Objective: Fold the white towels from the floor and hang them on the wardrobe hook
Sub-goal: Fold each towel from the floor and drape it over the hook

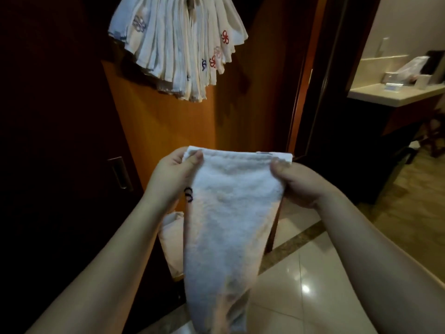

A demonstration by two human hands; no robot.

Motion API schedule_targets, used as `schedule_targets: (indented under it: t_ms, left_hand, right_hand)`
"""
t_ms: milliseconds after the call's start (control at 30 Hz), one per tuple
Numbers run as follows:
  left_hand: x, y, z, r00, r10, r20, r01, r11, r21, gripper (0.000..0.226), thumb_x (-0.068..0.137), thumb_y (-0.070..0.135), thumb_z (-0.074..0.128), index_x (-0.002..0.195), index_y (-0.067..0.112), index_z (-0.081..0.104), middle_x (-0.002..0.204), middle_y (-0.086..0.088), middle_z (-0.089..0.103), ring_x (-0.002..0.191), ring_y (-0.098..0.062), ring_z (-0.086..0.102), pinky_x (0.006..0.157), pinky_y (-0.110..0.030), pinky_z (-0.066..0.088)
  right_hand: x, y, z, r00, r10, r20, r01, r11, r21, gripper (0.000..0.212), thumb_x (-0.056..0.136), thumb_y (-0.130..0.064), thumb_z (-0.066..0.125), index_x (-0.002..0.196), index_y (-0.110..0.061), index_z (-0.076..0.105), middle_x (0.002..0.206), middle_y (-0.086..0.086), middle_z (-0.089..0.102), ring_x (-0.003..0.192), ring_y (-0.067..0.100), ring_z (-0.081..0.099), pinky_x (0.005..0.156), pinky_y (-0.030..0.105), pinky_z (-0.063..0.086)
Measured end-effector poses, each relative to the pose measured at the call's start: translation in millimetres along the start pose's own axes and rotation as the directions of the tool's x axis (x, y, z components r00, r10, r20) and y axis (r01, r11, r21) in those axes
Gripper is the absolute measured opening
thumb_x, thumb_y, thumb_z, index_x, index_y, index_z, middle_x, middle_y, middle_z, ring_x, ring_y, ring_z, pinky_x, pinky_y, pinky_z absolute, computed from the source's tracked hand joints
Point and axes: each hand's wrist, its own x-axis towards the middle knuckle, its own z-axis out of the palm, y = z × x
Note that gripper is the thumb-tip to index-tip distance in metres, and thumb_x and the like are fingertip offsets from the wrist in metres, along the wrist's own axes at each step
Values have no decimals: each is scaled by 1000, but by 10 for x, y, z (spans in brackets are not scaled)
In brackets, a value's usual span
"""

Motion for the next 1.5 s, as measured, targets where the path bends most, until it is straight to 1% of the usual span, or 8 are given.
schedule_targets:
  t_ms: [100,400,667,800,900,1100,1333,1500]
  left_hand:
    - [39,-73,-80,999,47,-9,-47,999,5,31,86,58,68,99,30,76,95,-3,78,86,-22,76,66,-31,58]
    - [178,-213,-89,999,-36,-8,35,997,-63,28,88,51,68,100,27,77,102,-8,77,95,-29,75,75,-41,61]
    - [228,-535,-85,886,-449,116,462,876,-137,40,90,37,71,118,8,70,113,-16,74,103,-32,73,85,-43,56]
    - [147,-700,25,784,-621,-23,610,776,-157,34,94,34,68,114,7,68,98,-13,77,84,-30,76,70,-36,57]
    - [1,-699,226,815,-524,-248,515,851,-105,21,97,36,64,102,16,70,86,-7,78,67,-24,73,52,-29,54]
    - [-634,-428,706,874,-161,-458,189,982,15,27,103,38,50,103,21,71,95,3,75,93,-14,72,86,-42,57]
    - [-889,-268,902,959,-109,-263,132,989,70,19,104,33,49,113,38,64,99,19,73,99,6,67,79,-15,56]
    - [-828,-307,781,973,-220,-68,210,968,-136,31,105,31,48,131,27,63,117,2,74,112,-13,69,96,-37,56]
  right_hand:
    - [56,82,-81,998,-19,-57,21,999,41,45,87,-55,74,126,-33,71,128,8,70,122,28,66,91,35,57]
    - [162,-4,-78,1000,12,3,-12,1000,24,42,87,-56,73,123,-34,72,129,3,70,121,25,66,87,33,58]
    - [312,473,-205,955,292,-53,-259,907,333,46,91,-29,72,135,-17,65,138,18,63,124,39,62,92,52,56]
    - [295,699,-120,883,442,-155,-374,865,336,33,97,-27,63,128,-18,70,128,16,70,112,37,69,82,50,60]
    - [253,806,122,861,372,-347,-268,912,311,25,103,-29,57,120,-18,73,115,12,75,101,32,74,77,46,62]
    - [-103,779,815,798,-57,-601,-32,990,-136,29,105,-48,44,103,-33,69,93,-18,77,85,-3,71,68,14,54]
    - [-310,722,1103,934,-82,-349,7,978,-211,43,99,-58,38,126,-34,60,104,-14,74,94,-9,67,68,6,50]
    - [-307,614,1001,959,-85,-272,33,982,-188,41,98,-63,36,107,-40,69,107,-18,75,103,1,70,80,13,53]
